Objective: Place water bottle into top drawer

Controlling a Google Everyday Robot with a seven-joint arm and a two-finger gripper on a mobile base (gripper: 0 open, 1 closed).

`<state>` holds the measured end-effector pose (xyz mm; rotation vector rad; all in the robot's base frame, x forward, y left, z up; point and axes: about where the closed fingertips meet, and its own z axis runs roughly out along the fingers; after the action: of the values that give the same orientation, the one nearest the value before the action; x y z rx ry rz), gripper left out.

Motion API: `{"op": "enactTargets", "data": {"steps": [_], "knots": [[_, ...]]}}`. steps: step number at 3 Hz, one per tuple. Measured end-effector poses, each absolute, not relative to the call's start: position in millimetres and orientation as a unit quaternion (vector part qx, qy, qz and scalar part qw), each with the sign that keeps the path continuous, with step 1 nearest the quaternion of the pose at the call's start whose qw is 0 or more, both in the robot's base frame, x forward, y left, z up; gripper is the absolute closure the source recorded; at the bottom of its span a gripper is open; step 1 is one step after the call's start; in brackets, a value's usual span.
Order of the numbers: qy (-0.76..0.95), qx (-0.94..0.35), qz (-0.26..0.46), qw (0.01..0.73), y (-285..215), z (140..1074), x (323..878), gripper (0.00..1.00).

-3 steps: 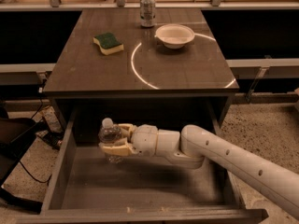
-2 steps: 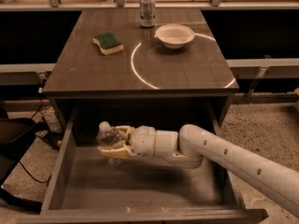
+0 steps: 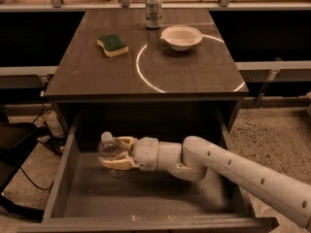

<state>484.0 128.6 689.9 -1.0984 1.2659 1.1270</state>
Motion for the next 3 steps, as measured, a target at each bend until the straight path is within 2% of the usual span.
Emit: {"op": "enactTargets", "data": {"steps": [1, 3], "knots": [[0.532, -0.454, 0.479, 0.530, 129.9, 688.7, 484.1, 1.00], [0.531, -0.455, 0.481, 0.529, 131.9, 691.6, 483.1, 0.50]]}}
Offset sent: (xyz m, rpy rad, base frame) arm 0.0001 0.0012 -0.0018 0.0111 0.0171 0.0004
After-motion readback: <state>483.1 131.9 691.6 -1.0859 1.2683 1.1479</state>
